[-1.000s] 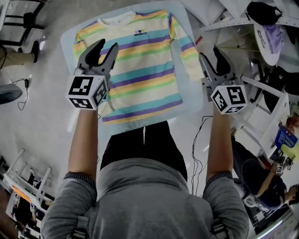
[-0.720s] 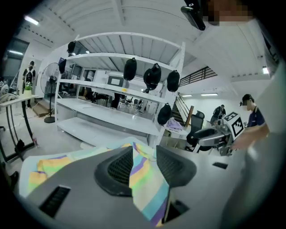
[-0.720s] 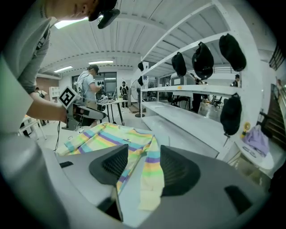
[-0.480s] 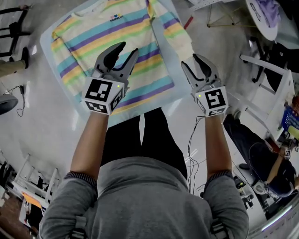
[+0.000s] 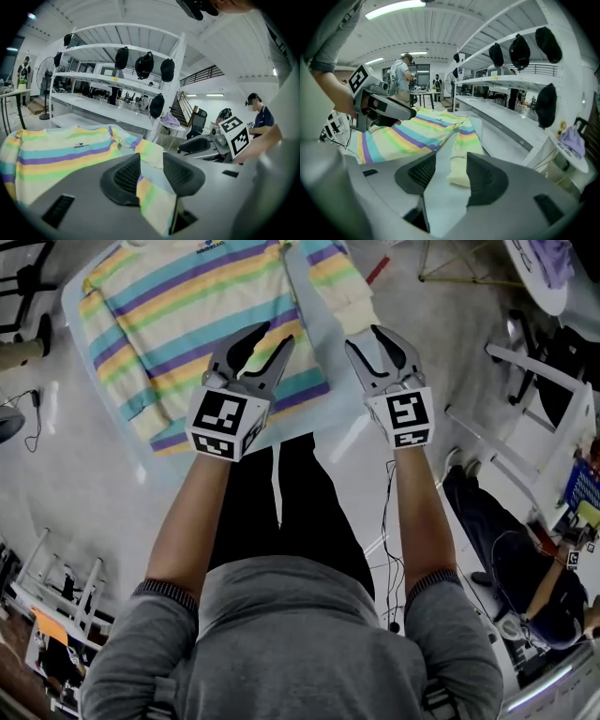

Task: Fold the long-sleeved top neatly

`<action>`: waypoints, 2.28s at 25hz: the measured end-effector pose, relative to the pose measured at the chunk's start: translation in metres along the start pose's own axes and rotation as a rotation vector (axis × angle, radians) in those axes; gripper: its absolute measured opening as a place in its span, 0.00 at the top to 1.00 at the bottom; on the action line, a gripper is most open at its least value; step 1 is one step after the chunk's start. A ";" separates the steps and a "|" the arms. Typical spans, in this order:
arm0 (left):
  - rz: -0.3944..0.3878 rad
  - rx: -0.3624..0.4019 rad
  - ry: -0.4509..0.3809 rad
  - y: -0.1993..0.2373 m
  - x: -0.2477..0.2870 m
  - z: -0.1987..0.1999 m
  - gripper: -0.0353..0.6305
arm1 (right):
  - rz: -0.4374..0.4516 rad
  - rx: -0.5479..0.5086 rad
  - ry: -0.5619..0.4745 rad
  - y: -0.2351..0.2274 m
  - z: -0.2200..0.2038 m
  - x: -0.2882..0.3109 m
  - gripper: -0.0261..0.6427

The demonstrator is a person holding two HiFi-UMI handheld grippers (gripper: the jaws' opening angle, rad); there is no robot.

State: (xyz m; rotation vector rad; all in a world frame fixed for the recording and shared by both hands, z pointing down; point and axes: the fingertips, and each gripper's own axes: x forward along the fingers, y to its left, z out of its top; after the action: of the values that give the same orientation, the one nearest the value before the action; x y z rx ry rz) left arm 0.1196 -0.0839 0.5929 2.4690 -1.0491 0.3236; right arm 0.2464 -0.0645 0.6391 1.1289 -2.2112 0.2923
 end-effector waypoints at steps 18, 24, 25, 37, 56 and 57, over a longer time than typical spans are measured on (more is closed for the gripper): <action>0.100 -0.039 0.011 -0.017 0.031 -0.044 0.71 | -0.036 -0.064 0.078 -0.012 -0.057 0.049 0.69; 0.117 -0.041 0.008 -0.019 0.030 -0.044 0.71 | -0.043 -0.086 0.015 -0.018 -0.040 0.040 0.93; 0.121 -0.039 0.008 -0.019 0.028 -0.043 0.71 | -0.036 -0.078 0.002 -0.018 -0.034 0.036 0.93; 0.165 0.024 -0.045 -0.010 -0.003 0.029 0.71 | -0.007 0.025 -0.115 -0.065 0.058 -0.023 0.93; 0.176 0.057 -0.120 0.036 -0.050 0.150 0.71 | -0.188 -0.286 -0.058 -0.154 0.182 -0.048 0.93; 0.176 0.061 -0.126 0.040 -0.052 0.156 0.71 | -0.188 -0.302 -0.052 -0.153 0.186 -0.045 0.93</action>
State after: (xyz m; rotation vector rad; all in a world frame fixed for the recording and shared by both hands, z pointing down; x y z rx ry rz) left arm 0.0615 -0.1508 0.4489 2.4831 -1.3322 0.2607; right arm 0.3059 -0.2128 0.4535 1.1729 -2.0860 -0.1484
